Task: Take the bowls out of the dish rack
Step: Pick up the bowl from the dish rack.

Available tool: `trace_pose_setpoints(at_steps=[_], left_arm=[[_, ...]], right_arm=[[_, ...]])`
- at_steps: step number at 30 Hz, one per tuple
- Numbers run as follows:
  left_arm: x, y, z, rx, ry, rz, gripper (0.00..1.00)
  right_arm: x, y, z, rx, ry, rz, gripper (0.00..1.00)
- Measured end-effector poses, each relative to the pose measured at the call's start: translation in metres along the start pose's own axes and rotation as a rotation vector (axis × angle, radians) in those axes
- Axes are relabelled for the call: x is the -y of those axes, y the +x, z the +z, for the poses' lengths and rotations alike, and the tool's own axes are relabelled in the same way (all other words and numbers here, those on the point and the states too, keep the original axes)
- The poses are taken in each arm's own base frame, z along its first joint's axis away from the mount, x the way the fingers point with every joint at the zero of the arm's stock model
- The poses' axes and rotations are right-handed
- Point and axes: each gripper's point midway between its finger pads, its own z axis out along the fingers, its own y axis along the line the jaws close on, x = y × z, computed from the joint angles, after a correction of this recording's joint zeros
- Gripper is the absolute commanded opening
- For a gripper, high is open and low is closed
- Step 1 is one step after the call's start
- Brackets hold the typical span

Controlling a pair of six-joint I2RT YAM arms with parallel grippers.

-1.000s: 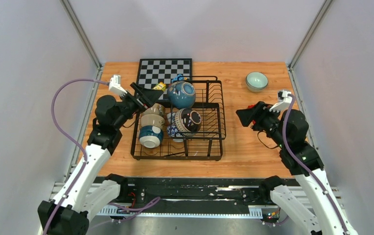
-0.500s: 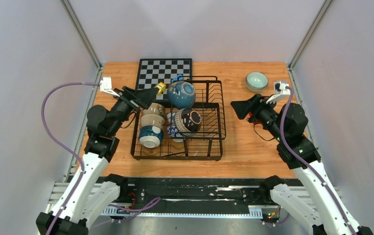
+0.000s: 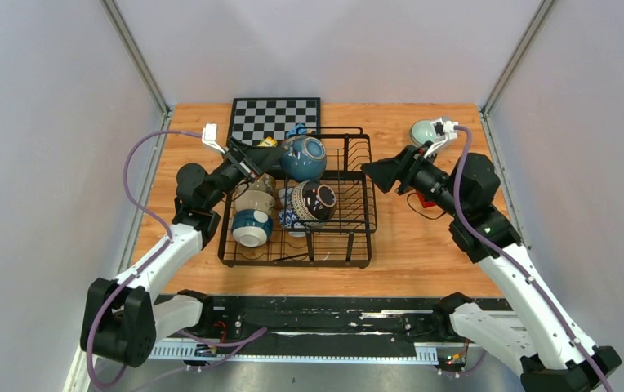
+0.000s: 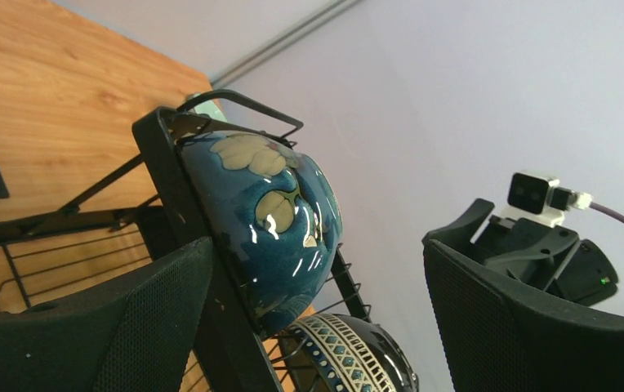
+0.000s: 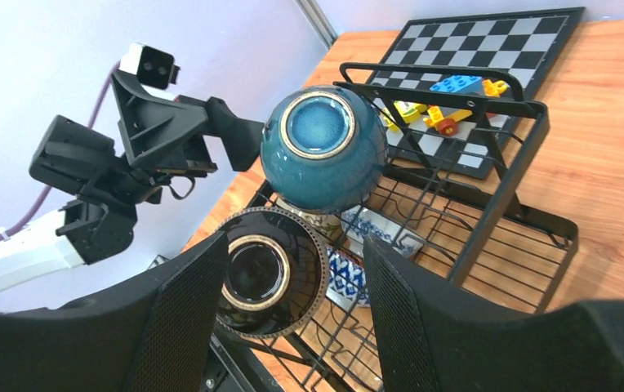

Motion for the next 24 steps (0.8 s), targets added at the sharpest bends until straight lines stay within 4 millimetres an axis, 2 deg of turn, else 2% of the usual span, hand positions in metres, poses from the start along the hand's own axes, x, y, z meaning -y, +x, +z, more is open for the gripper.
trace_pose_setpoints(at_steps=[10,18,21,24], left_arm=[[0.001,0.005,0.002,-0.031,0.024,-0.038,1.00],[0.000,0.007,0.005,-0.046,0.045,-0.060,0.96],[0.001,0.008,0.006,-0.052,0.053,-0.071,0.92],[0.004,0.008,0.006,-0.054,0.068,-0.077,0.90]], right_arm=[[-0.003,0.006,0.037,-0.059,-0.043,0.059,0.61],[-0.024,0.012,0.079,-0.149,-0.061,0.029,0.61],[-0.021,0.015,0.091,-0.163,-0.041,0.013,0.61],[-0.009,0.022,0.105,-0.183,-0.004,0.003,0.61]])
